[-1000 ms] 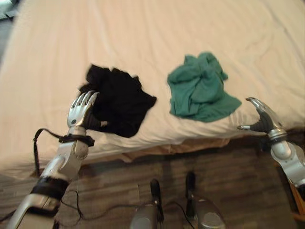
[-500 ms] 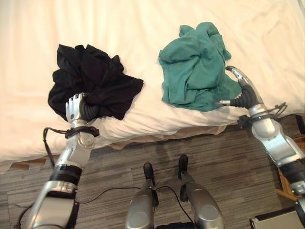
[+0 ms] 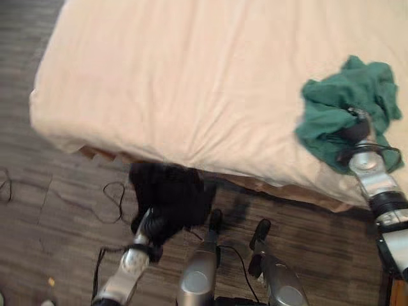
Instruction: Tidy up the quilt and then pick up the clothes from the bed and put them into the laundry hamper.
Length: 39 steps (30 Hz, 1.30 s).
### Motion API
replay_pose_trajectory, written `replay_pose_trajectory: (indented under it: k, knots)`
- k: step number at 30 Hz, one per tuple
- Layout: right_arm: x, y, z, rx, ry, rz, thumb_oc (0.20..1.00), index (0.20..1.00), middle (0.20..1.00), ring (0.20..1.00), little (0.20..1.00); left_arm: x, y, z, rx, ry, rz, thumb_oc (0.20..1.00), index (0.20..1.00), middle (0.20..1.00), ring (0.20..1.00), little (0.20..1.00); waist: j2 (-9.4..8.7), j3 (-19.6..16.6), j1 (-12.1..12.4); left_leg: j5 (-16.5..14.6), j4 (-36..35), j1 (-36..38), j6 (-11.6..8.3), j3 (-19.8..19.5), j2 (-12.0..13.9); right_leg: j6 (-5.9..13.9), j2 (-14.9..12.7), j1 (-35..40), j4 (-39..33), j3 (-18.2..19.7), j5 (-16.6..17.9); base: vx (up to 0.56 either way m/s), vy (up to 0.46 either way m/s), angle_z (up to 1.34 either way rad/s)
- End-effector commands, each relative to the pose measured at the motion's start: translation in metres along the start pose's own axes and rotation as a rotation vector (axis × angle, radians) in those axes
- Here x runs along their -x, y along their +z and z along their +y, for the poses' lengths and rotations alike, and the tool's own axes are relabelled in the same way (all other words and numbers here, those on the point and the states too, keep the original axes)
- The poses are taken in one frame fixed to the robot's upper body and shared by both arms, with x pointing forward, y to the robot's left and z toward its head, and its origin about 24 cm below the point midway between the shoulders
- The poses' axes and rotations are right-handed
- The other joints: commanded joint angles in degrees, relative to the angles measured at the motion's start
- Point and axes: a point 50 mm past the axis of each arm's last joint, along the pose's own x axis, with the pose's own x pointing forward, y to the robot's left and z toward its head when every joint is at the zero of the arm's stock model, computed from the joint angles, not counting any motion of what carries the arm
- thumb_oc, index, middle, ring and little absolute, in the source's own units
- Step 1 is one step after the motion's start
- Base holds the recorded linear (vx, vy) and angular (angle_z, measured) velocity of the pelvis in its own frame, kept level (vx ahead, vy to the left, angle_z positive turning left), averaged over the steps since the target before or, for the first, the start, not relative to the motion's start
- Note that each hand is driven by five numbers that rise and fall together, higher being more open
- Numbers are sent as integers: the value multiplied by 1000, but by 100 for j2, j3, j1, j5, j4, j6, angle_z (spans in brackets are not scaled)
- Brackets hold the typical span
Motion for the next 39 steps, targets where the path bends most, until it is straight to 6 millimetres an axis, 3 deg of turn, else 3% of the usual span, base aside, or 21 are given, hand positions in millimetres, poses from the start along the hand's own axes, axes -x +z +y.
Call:
replay_pose_trajectory:
  k: [1,4,7,11,16,19,20,21,23,24,25,27,28,29,30,31,32,33,36,37,39]
  knots:
    - [56,-54,58,11,318,107,200,200,200,200,200,-5,30,4,45,-39,-143,200,200,200,200,200,-229,-162,55,-344,220,-319,-427,7,484,579,-711,-328,856,28,-1023,27,-7,44]
    - [120,-91,87,-160,417,211,200,200,200,200,200,-9,25,6,71,1,-108,200,200,200,200,200,-466,-407,-186,-493,256,-136,-370,76,483,606,-669,-138,765,95,-1003,69,11,17]
    - [181,-128,95,-235,490,374,200,200,200,200,200,-7,12,5,87,23,-44,200,200,200,200,200,-661,-658,-450,-573,207,127,-372,163,535,615,-646,114,693,78,-1049,109,10,-14]
    - [255,-150,95,-373,666,528,200,200,200,200,200,6,0,8,109,23,-11,200,200,200,200,200,-884,-1006,-670,-603,11,507,-385,191,637,615,-522,411,656,27,-1167,102,-1,-15]
    - [257,-142,119,-303,788,491,200,200,200,200,200,7,-13,-4,217,39,38,200,200,200,200,200,-843,-1107,-389,-472,-82,486,-385,31,616,625,-464,519,441,-135,-1118,36,1,-7]
    - [232,-129,130,-253,732,416,200,200,200,200,200,-3,-12,-20,316,52,60,200,200,200,200,200,-589,-1066,-49,-282,-53,115,-495,-41,589,626,-559,680,247,-825,-1134,-59,7,56]
    - [227,-124,131,-252,710,391,200,200,200,200,200,-5,-9,-21,332,59,48,200,200,200,200,200,-547,-1106,-36,-360,-49,99,-513,318,695,654,-594,787,210,-1009,-1226,-96,191,183]
    - [216,-116,133,-266,665,355,200,200,200,200,200,-6,-10,-22,352,82,58,200,200,200,200,200,-460,-1148,-164,-358,215,59,-419,1555,997,703,-805,928,246,-1530,-1099,-51,191,205]
    - [216,-116,134,-265,666,354,200,200,200,200,200,-6,-10,-22,353,83,58,200,200,200,200,200,-461,-1136,-172,-384,244,57,-413,1558,992,715,-814,939,245,-1531,-1093,-67,178,241]
    - [205,-110,130,-284,618,325,200,200,200,200,200,-3,-17,-17,364,121,81,200,200,200,200,200,-422,-1233,-307,-488,634,180,-326,2578,1263,692,-1037,1148,412,-2007,-1053,-14,257,241]
    - [204,-113,128,-282,597,342,200,200,200,200,200,1,-23,-14,369,139,99,200,200,200,200,200,-423,-1312,-287,-463,760,238,-320,2845,1341,672,-1114,1247,500,-2097,-1027,143,481,255]
    - [209,-126,122,-271,572,403,200,200,200,200,200,9,-34,-11,378,153,135,200,200,200,200,200,-377,-1443,-179,-544,805,229,-259,2567,1133,671,-1365,1457,906,-2299,-1059,284,416,315]
    - [221,-142,119,-257,555,491,200,200,200,200,200,18,-50,-5,363,188,206,200,200,200,200,200,-380,-1534,-227,-752,529,358,-15,2244,664,936,-2029,1448,2026,-2468,-550,289,379,330]
    - [224,-145,119,-259,546,516,200,200,200,200,200,20,-55,0,340,215,229,200,200,200,200,200,-348,-1508,-307,-788,412,434,51,2084,542,1012,-2152,1338,2472,-2127,-378,325,480,275]
    - [224,-146,121,-255,542,524,200,200,200,200,200,19,-56,3,334,236,234,200,200,200,200,200,-320,-1455,-408,-744,274,483,104,1932,463,906,-2036,975,2773,-1481,-576,150,279,116]
    - [220,-141,125,-267,549,510,200,200,200,200,200,17,-58,2,348,248,247,200,200,200,200,200,-269,-1392,-583,-679,157,566,61,1668,418,680,-1477,559,2721,-587,-1110,70,162,212]
    - [219,-141,125,-267,549,509,200,200,200,200,200,17,-58,2,349,248,246,200,200,200,200,200,-264,-1398,-568,-666,149,555,50,1685,436,655,-1462,528,2731,-570,-1125,147,62,183]
    - [219,-140,129,-290,545,522,200,200,200,200,200,11,-58,-2,393,264,256,200,200,200,200,200,-222,-1292,-693,-514,-51,622,34,1074,216,670,-694,181,1999,444,-1467,178,-32,246]
    - [218,-141,128,-322,535,535,200,200,200,200,200,8,-61,-6,391,245,280,200,200,200,200,200,-228,-1263,-895,-568,-92,744,47,316,-7,589,-293,1,1173,1323,-1337,244,-70,218]
    - [220,-150,119,-284,497,556,200,200,200,200,200,14,-78,-5,312,251,386,200,200,200,200,200,-317,-1208,-1007,-666,-80,765,103,220,-114,586,-192,69,791,1679,-1276,182,-60,279]
    - [228,-152,127,-332,537,598,200,200,200,200,200,6,-67,-10,345,219,318,200,200,200,200,200,-419,-1262,-933,-849,158,768,135,-106,-358,591,-301,234,646,1669,-1135,132,-69,204]
